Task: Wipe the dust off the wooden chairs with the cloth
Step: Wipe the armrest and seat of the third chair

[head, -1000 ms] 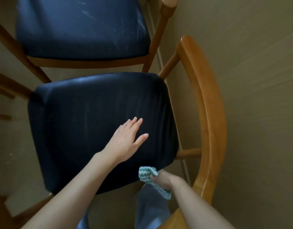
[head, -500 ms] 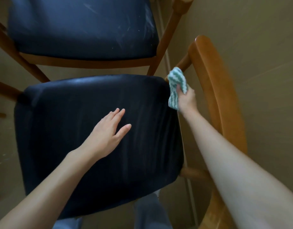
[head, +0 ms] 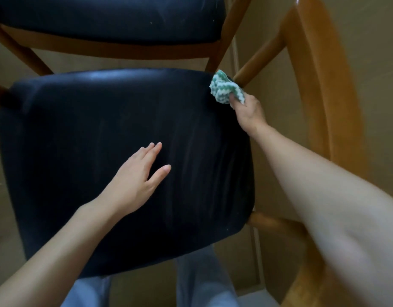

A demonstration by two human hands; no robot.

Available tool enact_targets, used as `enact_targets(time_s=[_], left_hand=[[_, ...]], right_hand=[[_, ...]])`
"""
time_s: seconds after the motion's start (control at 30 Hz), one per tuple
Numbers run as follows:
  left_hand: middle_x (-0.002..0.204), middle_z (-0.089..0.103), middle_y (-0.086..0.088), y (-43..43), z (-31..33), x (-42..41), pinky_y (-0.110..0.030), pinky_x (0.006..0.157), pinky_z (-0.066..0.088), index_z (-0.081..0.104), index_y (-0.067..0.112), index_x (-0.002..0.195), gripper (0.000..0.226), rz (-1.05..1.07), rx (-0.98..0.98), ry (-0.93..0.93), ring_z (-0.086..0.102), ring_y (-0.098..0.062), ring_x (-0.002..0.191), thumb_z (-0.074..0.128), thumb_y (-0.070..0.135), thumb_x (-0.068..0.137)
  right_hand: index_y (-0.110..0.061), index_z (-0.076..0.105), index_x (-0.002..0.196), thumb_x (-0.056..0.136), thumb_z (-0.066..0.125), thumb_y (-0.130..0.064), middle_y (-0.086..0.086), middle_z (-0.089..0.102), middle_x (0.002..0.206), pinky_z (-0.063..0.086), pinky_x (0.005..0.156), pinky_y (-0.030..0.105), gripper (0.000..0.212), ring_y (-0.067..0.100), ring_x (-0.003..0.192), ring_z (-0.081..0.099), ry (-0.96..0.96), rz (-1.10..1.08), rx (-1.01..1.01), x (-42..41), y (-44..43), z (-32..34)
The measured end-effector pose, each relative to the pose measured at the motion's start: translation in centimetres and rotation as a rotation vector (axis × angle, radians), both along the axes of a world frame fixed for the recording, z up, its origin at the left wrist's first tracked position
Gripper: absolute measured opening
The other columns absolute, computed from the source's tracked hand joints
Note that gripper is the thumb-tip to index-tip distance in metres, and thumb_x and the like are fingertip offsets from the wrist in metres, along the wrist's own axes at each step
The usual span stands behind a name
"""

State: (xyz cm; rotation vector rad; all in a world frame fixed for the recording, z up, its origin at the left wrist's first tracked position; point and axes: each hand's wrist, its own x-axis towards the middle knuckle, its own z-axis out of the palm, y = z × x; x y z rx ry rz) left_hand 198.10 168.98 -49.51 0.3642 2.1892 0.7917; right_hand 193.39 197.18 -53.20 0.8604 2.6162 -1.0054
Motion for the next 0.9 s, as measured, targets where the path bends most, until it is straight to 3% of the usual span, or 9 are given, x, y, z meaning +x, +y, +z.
enact_targets(time_s=[0.13, 0.53, 0.7, 0.9], left_hand=[[0.157, 0.012, 0.006, 0.9, 1.1, 0.9, -0.015, 0.108, 0.003, 0.011, 0.022, 0.15, 0.063, -0.026, 0.023, -0.006, 0.005, -0.007, 0.144, 0.038, 0.041, 0.096], [0.158, 0.011, 0.004, 0.4, 5.4, 1.5, -0.019, 0.111, 0.003, 0.01, 0.021, 0.151, 0.062, -0.146, 0.073, 0.029, 0.004, -0.009, 0.145, 0.036, 0.041, 0.098], [0.158, 0.01, 0.004, 0.5, 5.7, 1.8, -0.022, 0.113, 0.004, 0.01, 0.021, 0.151, 0.062, -0.18, 0.08, 0.038, 0.004, -0.01, 0.145, 0.035, 0.042, 0.098], [0.158, 0.01, 0.002, 0.7, 4.6, 3.8, -0.028, 0.116, 0.006, 0.01, 0.021, 0.151, 0.062, -0.254, 0.036, -0.018, 0.004, -0.013, 0.145, 0.035, 0.045, 0.098]], right_hand=[[-0.008, 0.061, 0.115, 0.099, 0.043, -0.037, 0.016, 0.064, 0.111, 0.036, 0.073, 0.027, 0.038, 0.033, 0.103, 0.058, -0.07, -0.175, -0.032, 5.1, -0.4, 0.3], [-0.012, 0.038, 0.143, 0.1, 0.039, -0.036, 0.016, 0.055, 0.128, 0.043, 0.09, 0.036, 0.05, 0.036, 0.115, 0.053, -0.33, -0.574, -0.037, 19.2, -10.0, 1.6], [0.001, 0.049, 0.128, 0.1, 0.04, -0.034, 0.02, 0.056, 0.123, 0.036, 0.082, 0.032, 0.045, 0.036, 0.111, 0.053, -0.276, -0.893, -0.209, 20.3, -12.3, 2.5], [0.006, 0.05, 0.123, 0.1, 0.039, -0.036, 0.022, 0.055, 0.125, 0.039, 0.1, 0.042, 0.049, 0.038, 0.115, 0.052, -0.346, -1.035, -0.297, 22.3, -14.3, 2.1]])
